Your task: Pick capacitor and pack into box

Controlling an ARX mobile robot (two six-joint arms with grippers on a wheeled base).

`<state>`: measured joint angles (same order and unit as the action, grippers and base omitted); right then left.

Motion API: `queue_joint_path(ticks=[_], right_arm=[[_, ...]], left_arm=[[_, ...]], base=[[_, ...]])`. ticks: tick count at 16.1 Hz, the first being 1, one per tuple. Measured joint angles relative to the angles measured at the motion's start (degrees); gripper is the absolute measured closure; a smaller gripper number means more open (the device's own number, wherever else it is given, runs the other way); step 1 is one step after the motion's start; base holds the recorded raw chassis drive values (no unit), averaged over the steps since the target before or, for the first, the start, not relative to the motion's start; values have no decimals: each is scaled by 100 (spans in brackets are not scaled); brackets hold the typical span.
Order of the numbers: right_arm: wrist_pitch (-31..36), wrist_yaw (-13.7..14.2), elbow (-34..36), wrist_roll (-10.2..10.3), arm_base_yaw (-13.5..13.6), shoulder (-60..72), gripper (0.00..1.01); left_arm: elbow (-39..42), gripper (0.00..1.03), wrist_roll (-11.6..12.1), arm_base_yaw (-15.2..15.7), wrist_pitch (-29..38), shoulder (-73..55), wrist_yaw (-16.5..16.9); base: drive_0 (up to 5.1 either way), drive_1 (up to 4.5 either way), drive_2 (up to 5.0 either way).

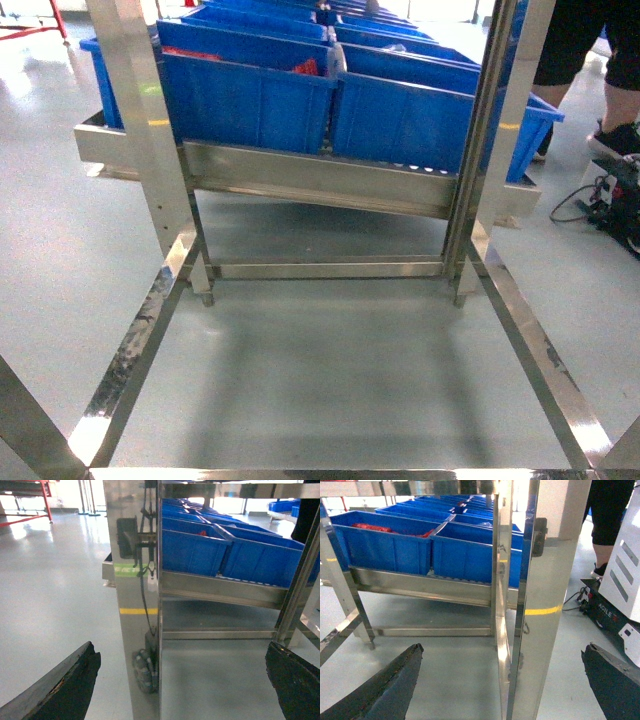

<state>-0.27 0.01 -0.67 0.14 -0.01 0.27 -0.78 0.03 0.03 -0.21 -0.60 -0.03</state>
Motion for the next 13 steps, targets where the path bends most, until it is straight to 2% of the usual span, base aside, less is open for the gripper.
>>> queue_joint_path(ticks=[13], right_arm=[[0,0,0,0,0,0,3]], left_arm=[[0,5,0,0,0,0,0]], base=[[0,0,0]])
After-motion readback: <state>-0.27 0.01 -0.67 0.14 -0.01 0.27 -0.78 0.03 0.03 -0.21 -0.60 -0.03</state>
